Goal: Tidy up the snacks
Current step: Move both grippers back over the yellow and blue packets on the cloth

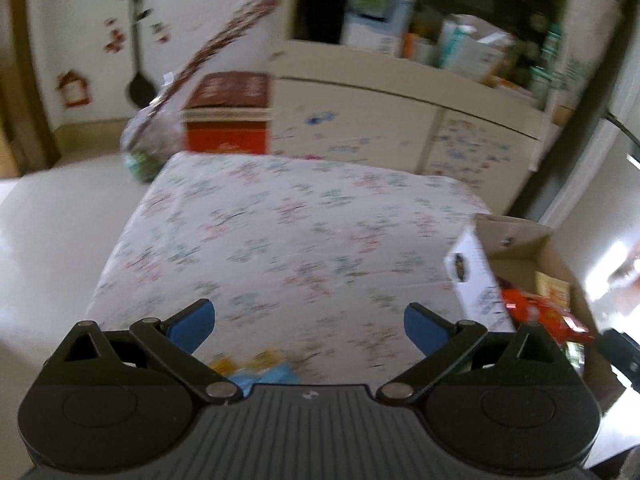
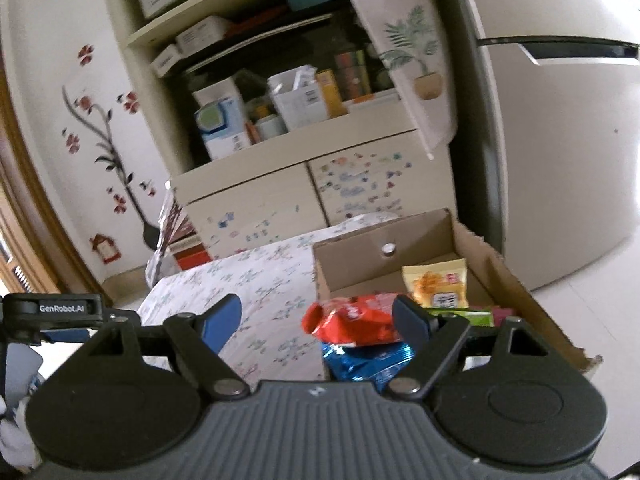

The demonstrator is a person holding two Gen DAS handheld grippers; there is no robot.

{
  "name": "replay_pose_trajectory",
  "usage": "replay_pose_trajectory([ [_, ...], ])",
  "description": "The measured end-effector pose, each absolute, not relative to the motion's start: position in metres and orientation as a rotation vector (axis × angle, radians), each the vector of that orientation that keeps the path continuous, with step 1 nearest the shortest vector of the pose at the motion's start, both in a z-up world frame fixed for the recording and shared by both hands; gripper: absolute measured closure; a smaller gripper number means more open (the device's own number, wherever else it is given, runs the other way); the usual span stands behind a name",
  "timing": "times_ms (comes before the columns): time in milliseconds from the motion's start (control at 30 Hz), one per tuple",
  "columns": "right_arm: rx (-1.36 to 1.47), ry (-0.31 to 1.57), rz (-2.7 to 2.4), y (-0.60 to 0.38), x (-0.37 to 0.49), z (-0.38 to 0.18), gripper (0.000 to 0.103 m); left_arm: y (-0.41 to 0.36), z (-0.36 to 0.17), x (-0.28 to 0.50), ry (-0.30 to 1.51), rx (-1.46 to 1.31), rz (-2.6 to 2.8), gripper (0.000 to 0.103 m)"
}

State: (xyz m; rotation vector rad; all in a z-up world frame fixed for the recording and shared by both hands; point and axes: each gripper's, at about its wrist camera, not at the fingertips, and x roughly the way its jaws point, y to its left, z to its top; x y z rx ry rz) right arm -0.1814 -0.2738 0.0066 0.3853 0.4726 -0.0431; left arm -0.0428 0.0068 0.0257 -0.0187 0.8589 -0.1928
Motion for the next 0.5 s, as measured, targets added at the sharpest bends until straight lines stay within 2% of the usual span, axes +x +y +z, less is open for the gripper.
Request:
replay_pose_trajectory([
  [500, 0.272, 0.58, 0.145, -0.212, -0.157, -0.008, 0.02, 0.076, -0.011, -0.037, 0.955, -0.152, 0.052, 0.0],
])
